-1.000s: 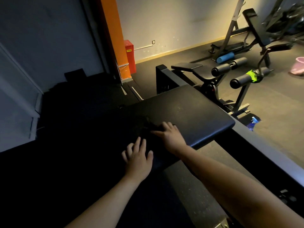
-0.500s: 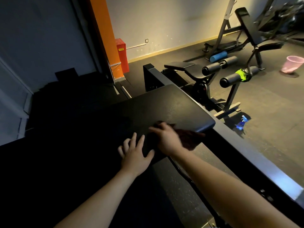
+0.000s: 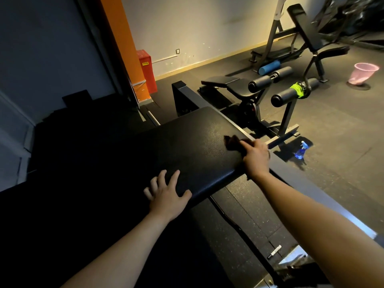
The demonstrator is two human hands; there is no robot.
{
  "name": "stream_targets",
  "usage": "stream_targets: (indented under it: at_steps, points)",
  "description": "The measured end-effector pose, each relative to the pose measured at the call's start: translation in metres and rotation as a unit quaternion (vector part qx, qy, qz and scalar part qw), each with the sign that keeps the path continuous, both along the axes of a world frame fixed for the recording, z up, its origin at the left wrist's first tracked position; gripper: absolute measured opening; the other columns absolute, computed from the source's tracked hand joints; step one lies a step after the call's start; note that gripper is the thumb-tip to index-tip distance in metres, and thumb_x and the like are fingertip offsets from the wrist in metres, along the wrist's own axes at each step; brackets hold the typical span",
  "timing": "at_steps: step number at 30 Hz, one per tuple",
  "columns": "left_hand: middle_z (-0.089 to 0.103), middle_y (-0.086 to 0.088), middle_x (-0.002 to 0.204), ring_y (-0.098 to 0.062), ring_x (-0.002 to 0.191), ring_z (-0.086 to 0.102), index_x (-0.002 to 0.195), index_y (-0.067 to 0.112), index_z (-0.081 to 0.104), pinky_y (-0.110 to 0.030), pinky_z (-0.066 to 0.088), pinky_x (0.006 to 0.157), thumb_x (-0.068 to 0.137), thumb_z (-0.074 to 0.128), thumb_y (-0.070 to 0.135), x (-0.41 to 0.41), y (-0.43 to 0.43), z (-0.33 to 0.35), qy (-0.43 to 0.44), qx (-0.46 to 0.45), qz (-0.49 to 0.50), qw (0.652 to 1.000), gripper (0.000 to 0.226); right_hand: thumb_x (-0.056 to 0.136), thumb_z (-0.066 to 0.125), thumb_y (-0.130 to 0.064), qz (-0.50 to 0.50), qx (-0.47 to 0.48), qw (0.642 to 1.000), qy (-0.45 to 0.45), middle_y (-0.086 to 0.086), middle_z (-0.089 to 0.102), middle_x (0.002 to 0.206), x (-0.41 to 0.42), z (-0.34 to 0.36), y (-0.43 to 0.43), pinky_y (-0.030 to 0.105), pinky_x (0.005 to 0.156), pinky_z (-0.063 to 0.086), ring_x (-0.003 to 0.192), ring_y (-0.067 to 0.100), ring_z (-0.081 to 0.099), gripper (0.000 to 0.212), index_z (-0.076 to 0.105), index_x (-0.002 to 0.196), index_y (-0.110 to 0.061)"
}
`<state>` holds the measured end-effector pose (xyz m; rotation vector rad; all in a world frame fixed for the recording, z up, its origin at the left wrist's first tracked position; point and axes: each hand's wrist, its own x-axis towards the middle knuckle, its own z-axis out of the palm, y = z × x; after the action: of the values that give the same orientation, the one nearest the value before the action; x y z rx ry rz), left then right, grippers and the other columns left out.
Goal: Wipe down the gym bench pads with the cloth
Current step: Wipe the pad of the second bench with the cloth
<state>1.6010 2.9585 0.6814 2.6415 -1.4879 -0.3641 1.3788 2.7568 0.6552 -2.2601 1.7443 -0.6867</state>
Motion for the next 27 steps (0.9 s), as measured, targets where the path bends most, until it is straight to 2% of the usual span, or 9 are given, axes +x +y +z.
stream_targets:
  at_steps: [4, 7, 10, 12, 16, 18, 22, 25, 27]
  points:
    - [0.005, -0.001, 0.163, -0.028, 0.148, 0.004, 0.156, 0.044, 0.015, -0.05, 0.01, 0.116, 0.09, 0.043, 0.069, 0.003, 0.0, -0.004, -0.003, -0.002, -0.01, 1.0, 0.075, 0.099, 0.047, -0.012, -0.129, 0.094, 0.986, -0.051, 0.014, 0.034, 0.142, -0.002, 0.004, -0.024, 0.053, 0.114, 0.025, 0.137, 0.039, 0.026, 0.047, 0.046, 0.144, -0.023]
    - [0.005, -0.002, 0.163, -0.029, 0.148, 0.004, 0.156, 0.043, 0.014, -0.049, 0.011, 0.116, 0.091, 0.043, 0.068, 0.003, -0.001, -0.004, -0.004, -0.003, -0.012, 1.0, 0.075, 0.098, 0.049, -0.013, -0.138, 0.085, 0.986, -0.041, 0.019, 0.039, 0.138, 0.032, 0.007, -0.018, 0.05, 0.11, 0.032, 0.131, 0.04, 0.033, 0.038, 0.052, 0.136, -0.015]
    - [0.009, -0.001, 0.163, -0.028, 0.147, 0.006, 0.155, 0.043, 0.016, -0.049, 0.013, 0.117, 0.09, 0.044, 0.069, 0.005, -0.001, -0.003, -0.004, -0.007, -0.017, 1.0, 0.076, 0.096, 0.05, -0.016, -0.018, 0.047, 0.999, -0.007, 0.017, 0.048, 0.123, 0.084, 0.008, 0.01, 0.045, 0.097, 0.044, 0.115, 0.036, 0.046, 0.03, 0.06, 0.124, -0.013]
    - [0.014, 0.0, 0.161, -0.027, 0.146, 0.011, 0.155, 0.043, 0.02, -0.048, 0.015, 0.117, 0.089, 0.046, 0.071, 0.01, -0.002, -0.003, -0.012, -0.012, -0.02, 1.0, 0.076, 0.094, 0.054, -0.02, 0.077, 0.047, 0.996, -0.02, 0.012, 0.05, 0.12, 0.12, 0.008, 0.036, 0.044, 0.096, 0.046, 0.113, 0.032, 0.05, 0.028, 0.061, 0.121, -0.018]
    - [0.025, 0.005, 0.155, -0.023, 0.142, 0.022, 0.149, 0.038, 0.038, -0.044, 0.021, 0.114, 0.089, 0.052, 0.066, 0.027, -0.006, -0.002, -0.035, -0.03, -0.025, 0.999, 0.068, 0.094, 0.056, -0.025, 0.309, 0.035, 0.95, 0.025, 0.011, 0.048, 0.119, 0.162, 0.018, 0.079, 0.038, 0.091, 0.046, 0.11, 0.029, 0.047, 0.041, 0.057, 0.135, -0.023]
    - [0.023, 0.005, 0.158, -0.024, 0.143, 0.02, 0.15, 0.038, 0.035, -0.045, 0.02, 0.115, 0.09, 0.047, 0.069, 0.036, -0.007, -0.002, -0.037, -0.028, -0.009, 0.999, 0.069, 0.096, 0.054, -0.023, 0.346, -0.005, 0.937, 0.053, 0.011, 0.046, 0.12, 0.157, 0.014, 0.074, 0.038, 0.088, 0.045, 0.11, 0.027, 0.044, 0.041, 0.056, 0.137, -0.023]
    - [0.014, 0.006, 0.164, -0.025, 0.147, 0.012, 0.156, 0.042, 0.023, -0.05, 0.015, 0.116, 0.091, 0.035, 0.076, 0.051, -0.002, -0.005, -0.036, -0.039, 0.038, 0.998, 0.074, 0.098, 0.052, -0.024, 0.222, -0.089, 0.969, 0.066, 0.007, 0.047, 0.124, 0.115, 0.007, 0.023, 0.036, 0.096, 0.044, 0.116, 0.027, 0.047, 0.033, 0.06, 0.131, -0.025]
    - [0.012, 0.006, 0.165, -0.025, 0.148, 0.011, 0.156, 0.042, 0.021, -0.05, 0.013, 0.118, 0.092, 0.034, 0.074, 0.052, 0.001, -0.007, -0.042, -0.04, 0.039, 0.998, 0.073, 0.099, 0.053, -0.029, 0.072, -0.052, 0.996, 0.024, 0.002, 0.045, 0.12, 0.076, 0.013, -0.023, 0.031, 0.092, 0.047, 0.114, 0.025, 0.05, 0.029, 0.056, 0.125, -0.019]
    - [0.011, 0.006, 0.165, -0.026, 0.148, 0.01, 0.156, 0.042, 0.019, -0.05, 0.013, 0.118, 0.092, 0.034, 0.075, 0.05, 0.001, -0.007, -0.044, -0.038, 0.036, 0.998, 0.074, 0.097, 0.055, -0.021, -0.013, -0.019, 0.999, 0.036, 0.01, 0.043, 0.13, 0.059, 0.019, -0.046, 0.042, 0.1, 0.045, 0.118, 0.031, 0.045, 0.033, 0.055, 0.13, -0.016]
